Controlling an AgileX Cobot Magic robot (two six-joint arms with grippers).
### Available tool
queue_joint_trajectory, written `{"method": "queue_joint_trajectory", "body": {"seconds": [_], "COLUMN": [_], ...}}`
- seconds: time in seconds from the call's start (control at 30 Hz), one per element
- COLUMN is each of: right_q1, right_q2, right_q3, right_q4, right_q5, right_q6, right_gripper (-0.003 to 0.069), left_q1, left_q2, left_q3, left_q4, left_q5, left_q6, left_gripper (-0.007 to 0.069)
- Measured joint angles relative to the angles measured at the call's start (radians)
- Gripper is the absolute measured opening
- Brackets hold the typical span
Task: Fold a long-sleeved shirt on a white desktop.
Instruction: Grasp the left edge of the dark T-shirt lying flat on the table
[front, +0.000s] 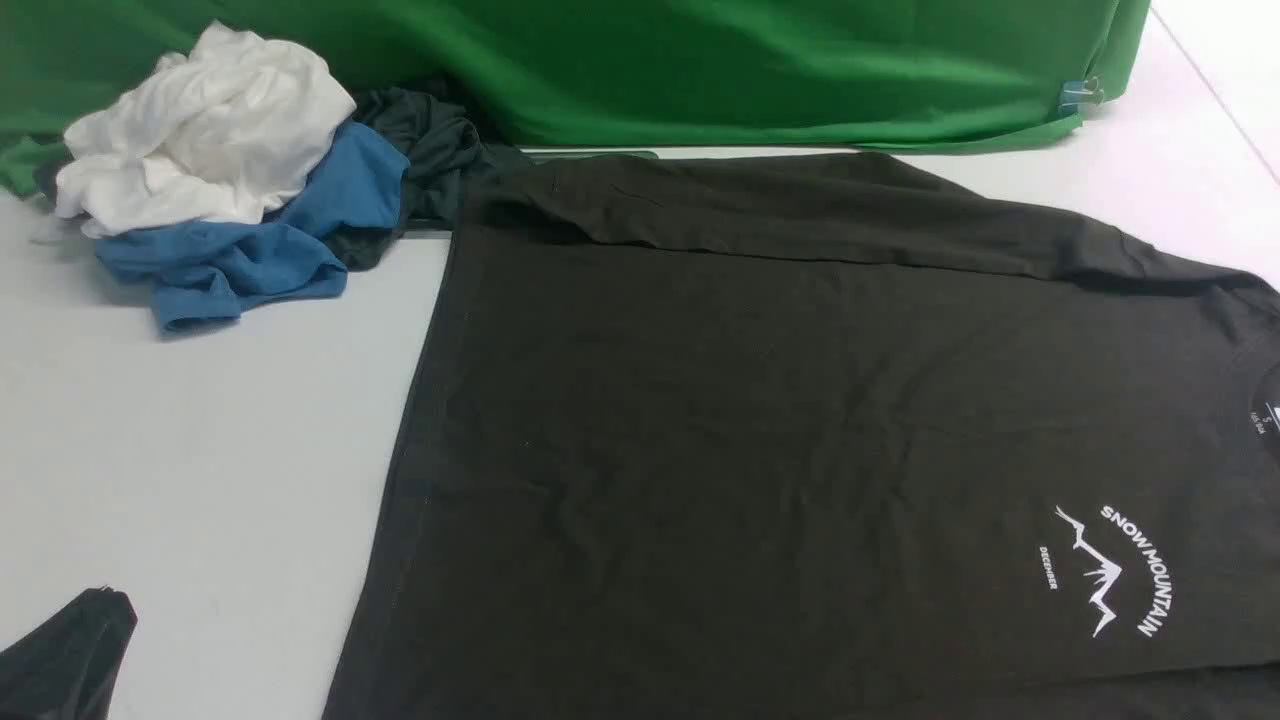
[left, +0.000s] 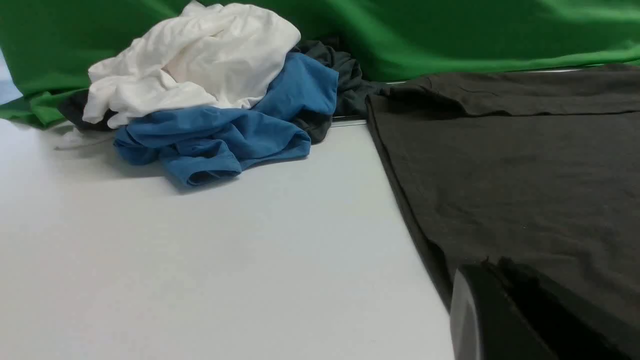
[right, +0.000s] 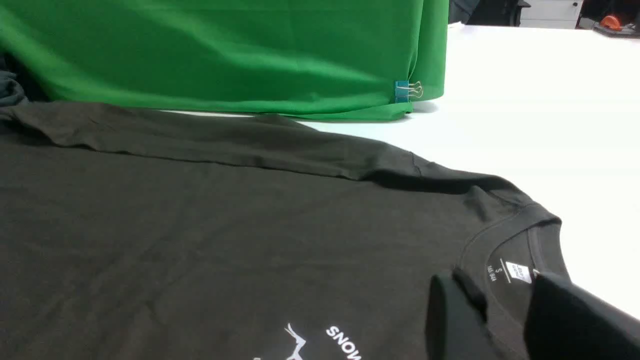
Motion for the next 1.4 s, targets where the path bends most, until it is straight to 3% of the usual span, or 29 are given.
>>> {"method": "queue_joint_trajectory", "body": {"seconds": [1.0,1.13,1.2,1.27,1.4], "right_q1": [0.0,0.0,0.0,0.0,0.0], "right_q2": [0.0,0.0,0.0,0.0,0.0], "right_q3": [0.0,0.0,0.0,0.0,0.0], "right_q4": [0.0,0.0,0.0,0.0,0.0], "right_q5": [0.0,0.0,0.0,0.0,0.0], "right_q6": [0.0,0.0,0.0,0.0,0.0], "right_gripper": [0.0242,0.0242,0.0242,0.0242,0.0242], "left_q1": [0.0,0.0,0.0,0.0,0.001], "left_q2": [0.0,0.0,0.0,0.0,0.0], "left_q3": [0.0,0.0,0.0,0.0,-0.011], "left_q4": [0.0,-0.146,-0.321,-0.391,-0.378], "left_q5": [-0.009,-0.131,-0.251,-0.333,-0.393], "left_q6": [0.001,-0.095,-0.186,-0.225,-0.267], "left_gripper": [0.0022,0.0022,0.0022,0.0022,0.0022]}}
